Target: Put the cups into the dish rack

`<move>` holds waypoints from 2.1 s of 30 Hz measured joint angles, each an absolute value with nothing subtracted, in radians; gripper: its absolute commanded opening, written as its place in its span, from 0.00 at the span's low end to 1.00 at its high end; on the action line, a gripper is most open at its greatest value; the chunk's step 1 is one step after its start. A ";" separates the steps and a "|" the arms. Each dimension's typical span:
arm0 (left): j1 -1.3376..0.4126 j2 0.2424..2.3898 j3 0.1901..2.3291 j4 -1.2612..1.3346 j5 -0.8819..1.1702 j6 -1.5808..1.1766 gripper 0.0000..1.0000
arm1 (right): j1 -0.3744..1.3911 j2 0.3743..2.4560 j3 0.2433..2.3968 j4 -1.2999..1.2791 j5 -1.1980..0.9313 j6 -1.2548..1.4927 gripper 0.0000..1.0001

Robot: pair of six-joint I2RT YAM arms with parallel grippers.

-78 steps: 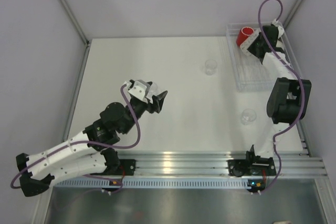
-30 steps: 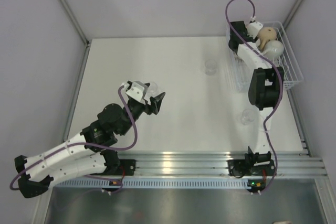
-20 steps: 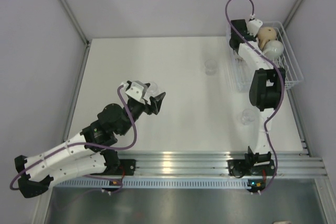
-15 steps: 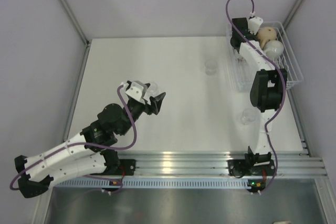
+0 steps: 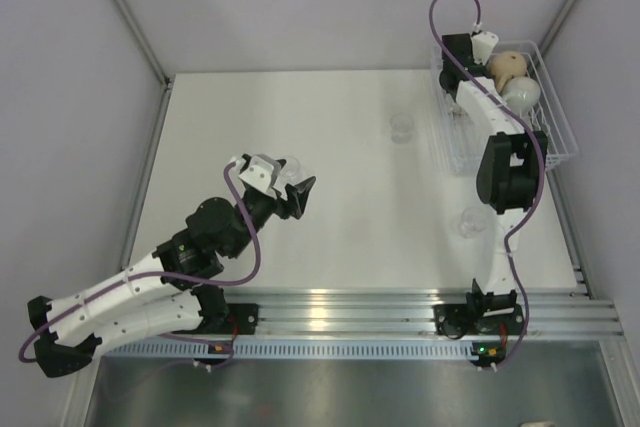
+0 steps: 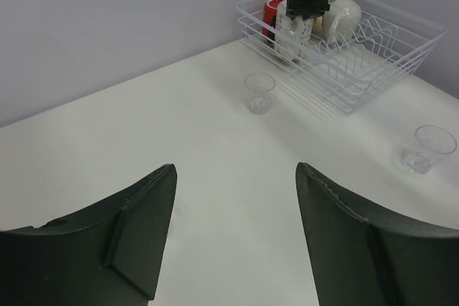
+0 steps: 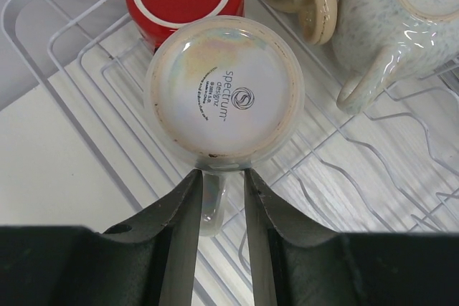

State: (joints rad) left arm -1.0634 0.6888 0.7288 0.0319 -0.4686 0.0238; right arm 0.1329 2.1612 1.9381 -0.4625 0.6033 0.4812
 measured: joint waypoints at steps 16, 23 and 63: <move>-1.063 0.744 0.745 0.010 -0.481 -0.018 0.76 | 0.121 2.161 1.938 -0.493 0.607 0.446 0.38; -1.063 0.806 0.830 -0.068 -0.499 -0.078 0.80 | 0.112 2.112 1.908 -0.535 0.538 0.396 0.64; -0.531 1.271 1.179 -0.473 -0.232 -0.329 0.77 | 0.106 0.873 1.072 -0.602 -0.393 0.443 1.00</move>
